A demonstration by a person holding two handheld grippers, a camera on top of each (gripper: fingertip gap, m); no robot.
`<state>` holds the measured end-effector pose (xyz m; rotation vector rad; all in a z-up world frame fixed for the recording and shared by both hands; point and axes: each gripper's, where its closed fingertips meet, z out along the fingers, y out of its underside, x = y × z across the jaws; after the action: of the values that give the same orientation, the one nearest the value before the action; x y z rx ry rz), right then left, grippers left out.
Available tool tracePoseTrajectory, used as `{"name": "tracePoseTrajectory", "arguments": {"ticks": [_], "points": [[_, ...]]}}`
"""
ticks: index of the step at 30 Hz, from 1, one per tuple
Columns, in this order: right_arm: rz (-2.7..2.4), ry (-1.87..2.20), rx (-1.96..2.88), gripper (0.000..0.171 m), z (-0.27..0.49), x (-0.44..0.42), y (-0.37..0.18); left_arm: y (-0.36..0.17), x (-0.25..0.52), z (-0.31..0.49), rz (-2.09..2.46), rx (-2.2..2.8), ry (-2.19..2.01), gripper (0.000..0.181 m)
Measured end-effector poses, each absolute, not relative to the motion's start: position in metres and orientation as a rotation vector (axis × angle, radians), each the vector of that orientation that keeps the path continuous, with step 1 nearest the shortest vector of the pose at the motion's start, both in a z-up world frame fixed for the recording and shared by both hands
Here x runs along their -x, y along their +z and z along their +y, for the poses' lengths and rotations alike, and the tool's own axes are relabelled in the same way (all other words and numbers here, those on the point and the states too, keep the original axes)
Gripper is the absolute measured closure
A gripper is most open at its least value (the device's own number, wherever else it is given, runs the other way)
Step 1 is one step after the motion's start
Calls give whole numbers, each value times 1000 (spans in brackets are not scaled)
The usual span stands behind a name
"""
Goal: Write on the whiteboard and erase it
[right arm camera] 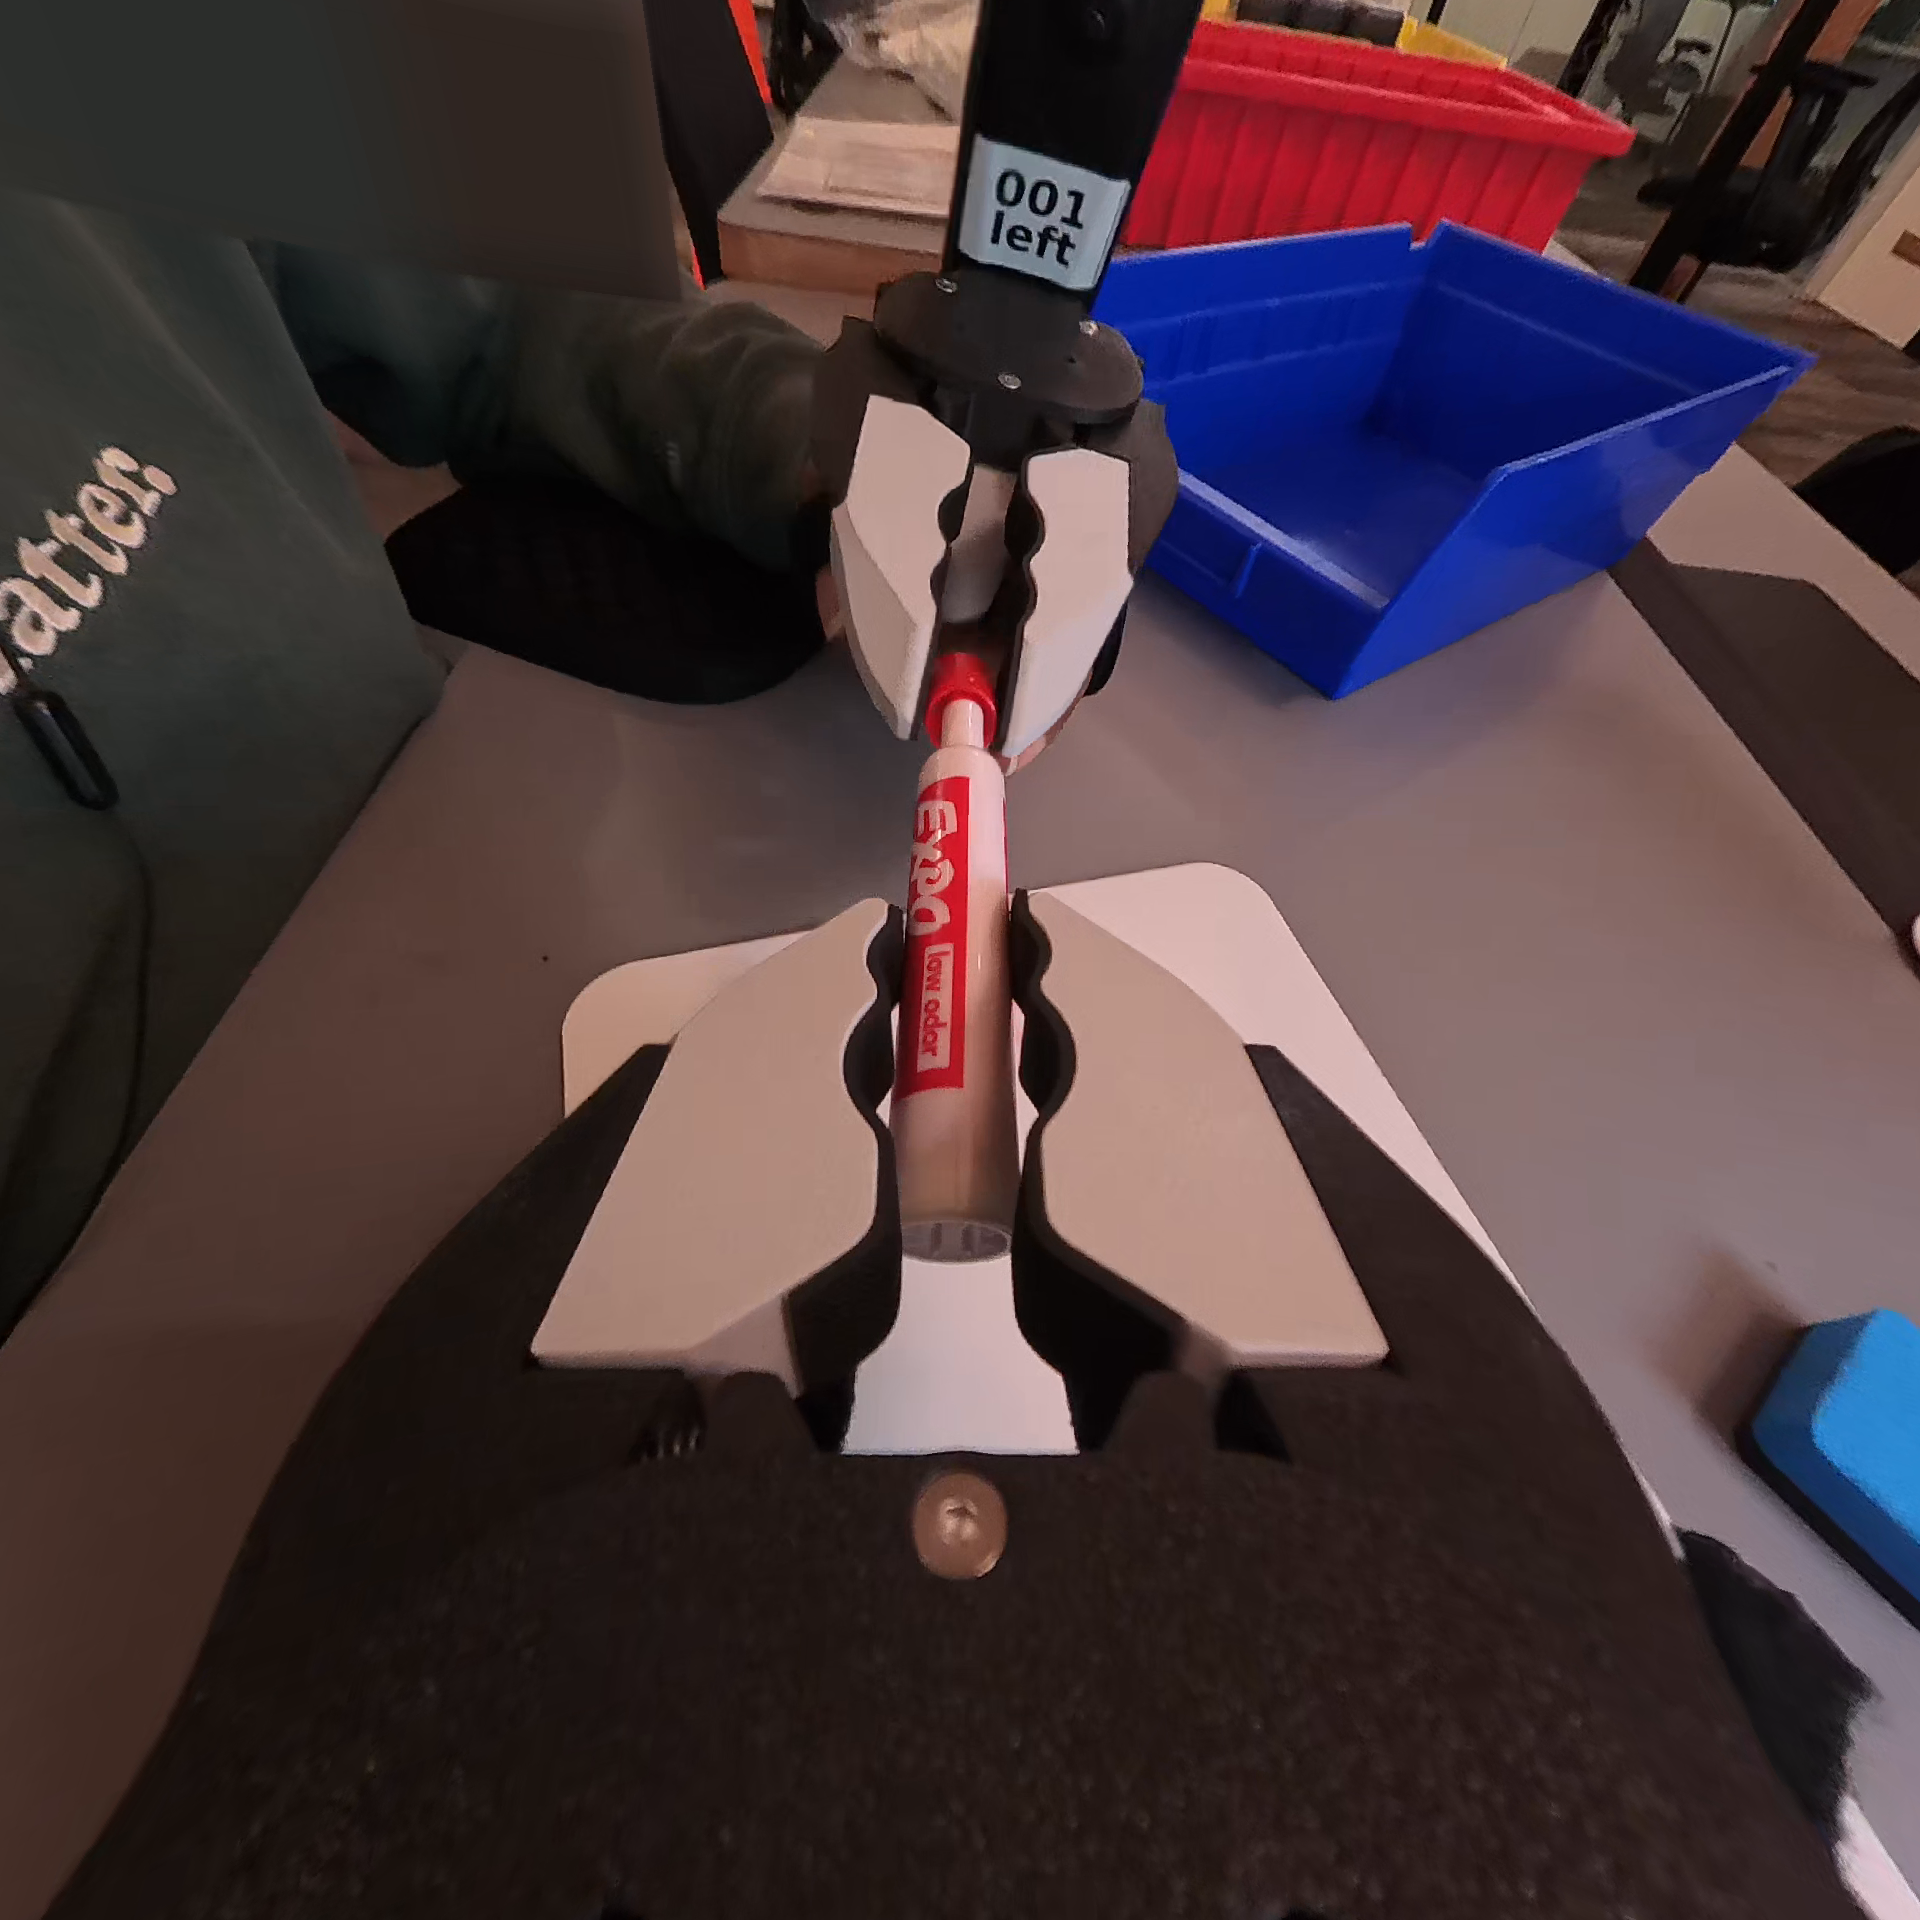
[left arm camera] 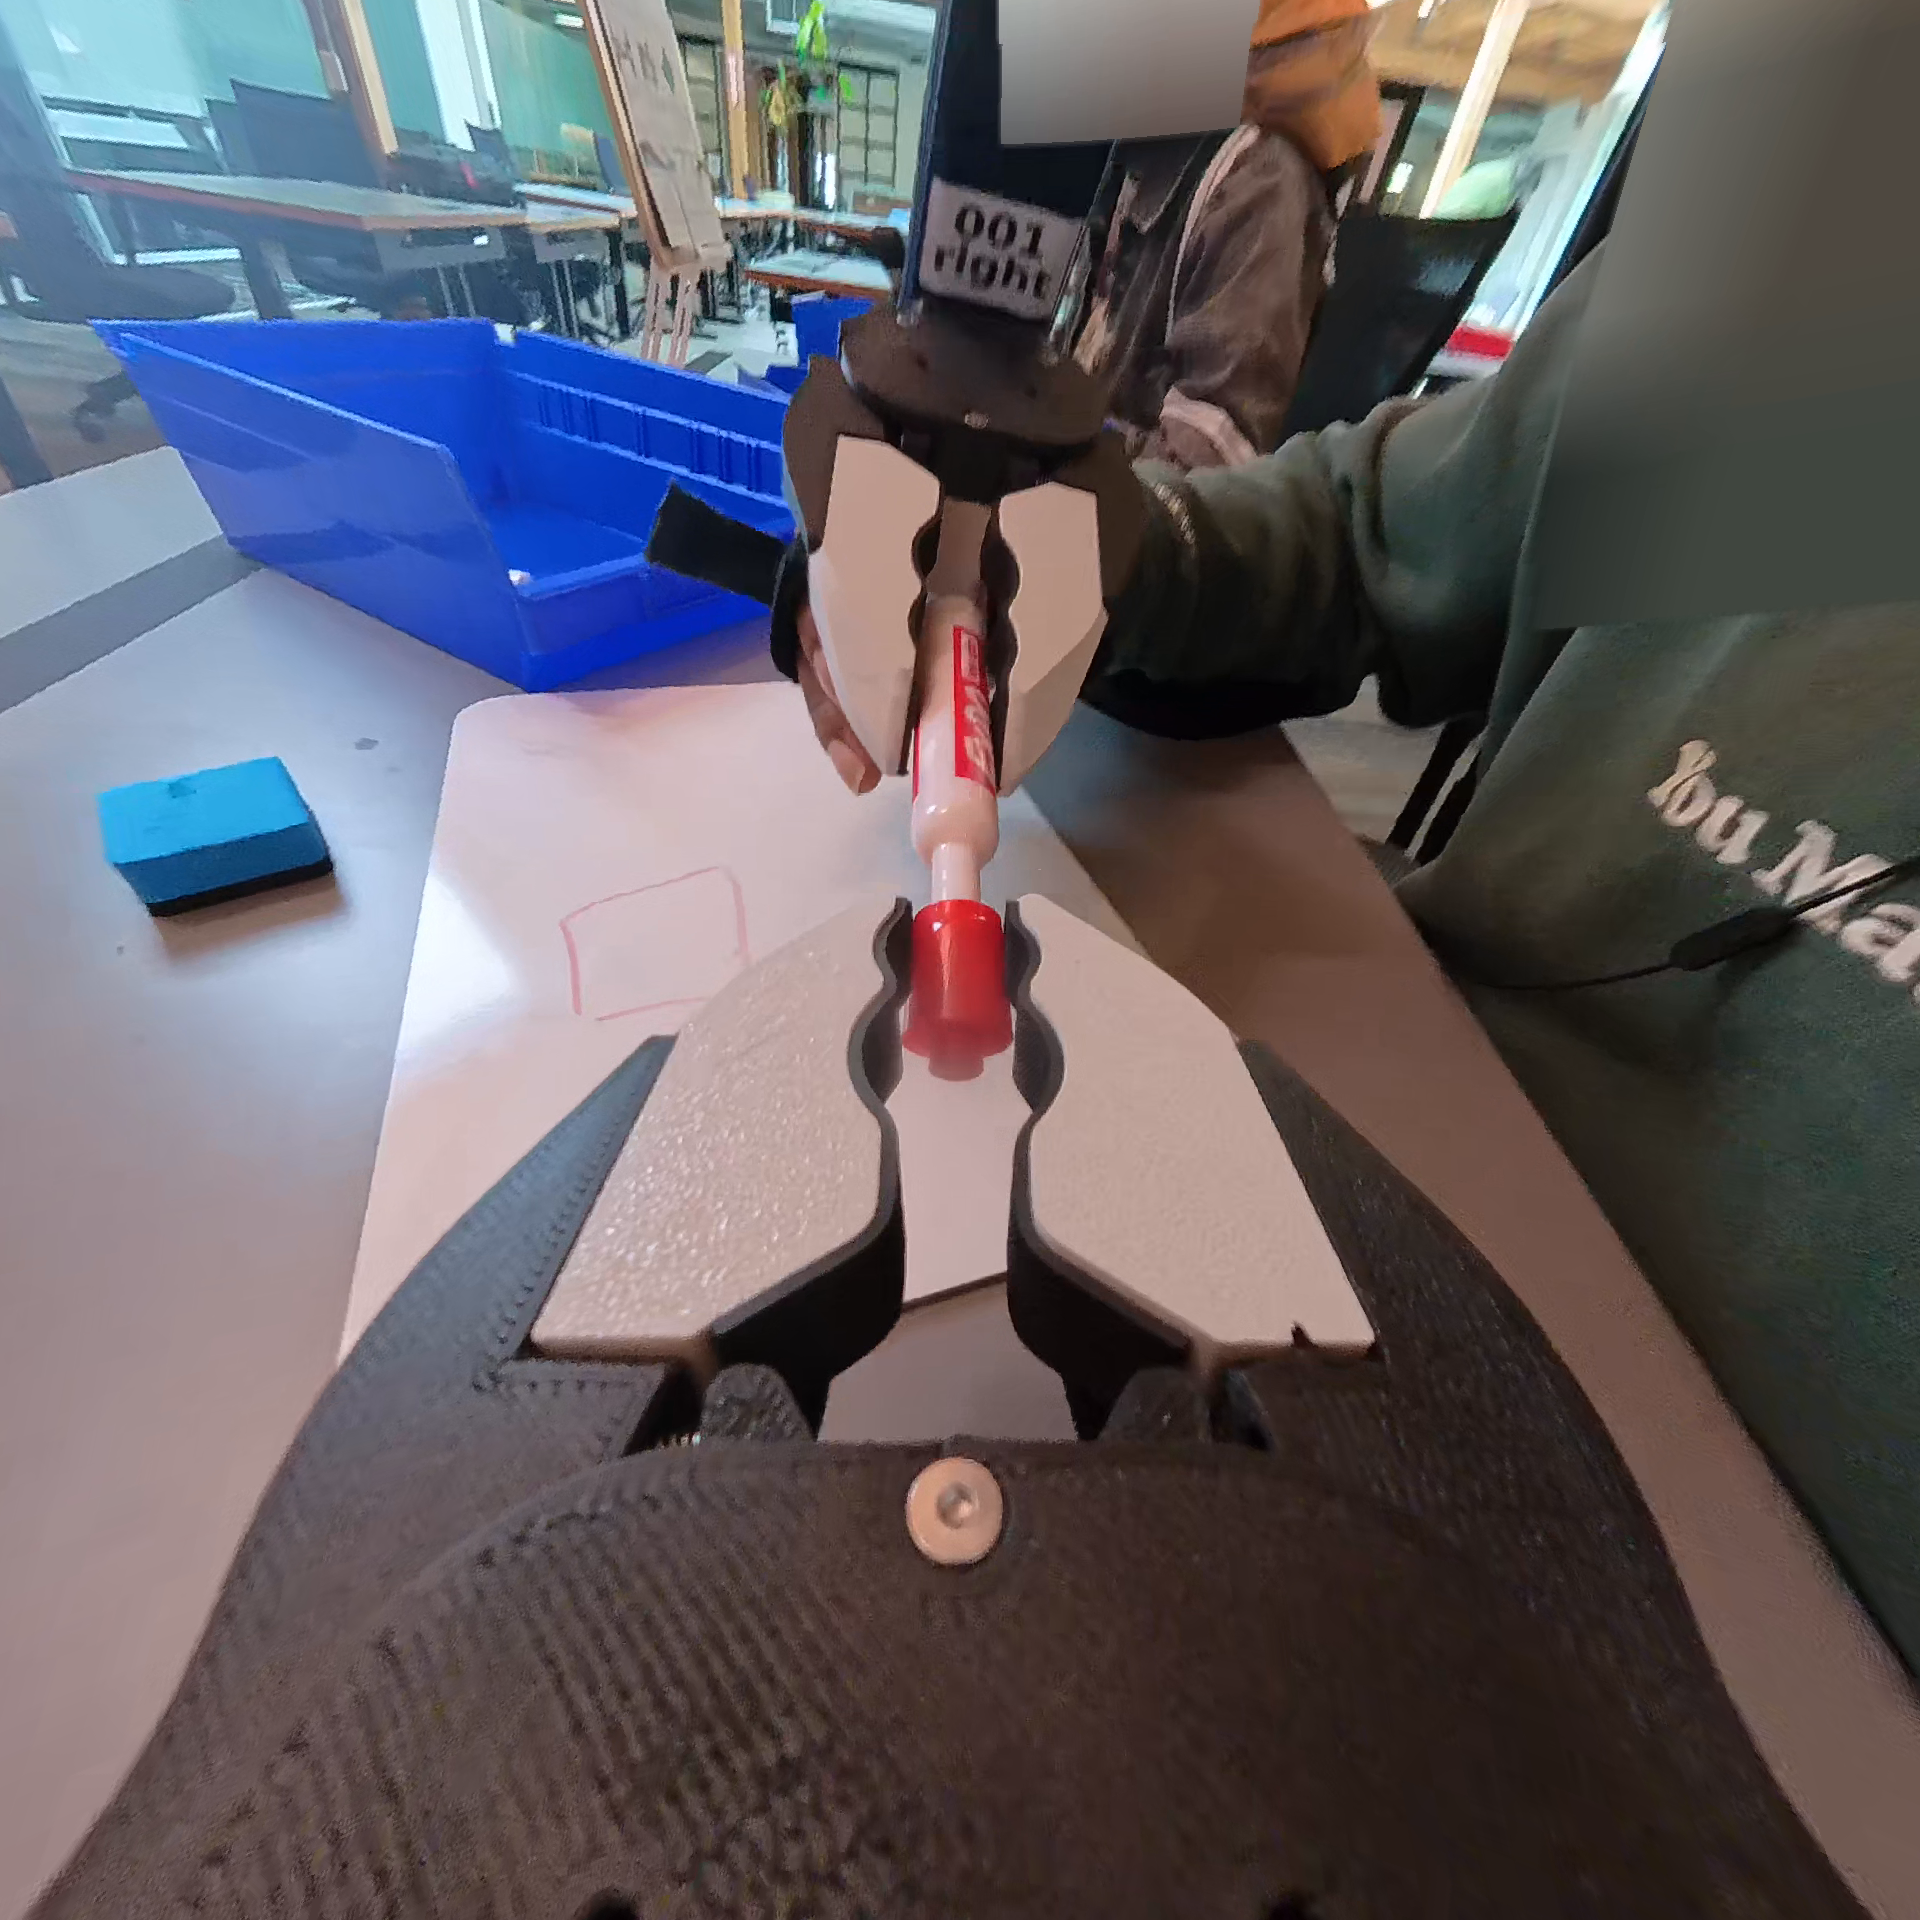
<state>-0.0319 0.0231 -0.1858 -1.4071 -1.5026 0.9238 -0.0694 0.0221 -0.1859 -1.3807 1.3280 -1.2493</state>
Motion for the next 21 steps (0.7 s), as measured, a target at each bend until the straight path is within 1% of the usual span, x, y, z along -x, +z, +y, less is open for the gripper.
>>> {"name": "tracePoseTrajectory", "arguments": {"ticks": [4,12,17,21], "points": [[-1514,907,1430,152,22,34,-188,-193,66,22,1376,1401,-1156,164],[-1529,812,1481,152,32,23,-188,-193,72,32,1337,1419,-1114,164],[-1518,496,1640,152,79,-36,-185,-193,81,42,1316,1433,-1013,165],[-1539,287,1880,152,112,-98,-208,-200,84,45,1347,1441,-946,165]]}}
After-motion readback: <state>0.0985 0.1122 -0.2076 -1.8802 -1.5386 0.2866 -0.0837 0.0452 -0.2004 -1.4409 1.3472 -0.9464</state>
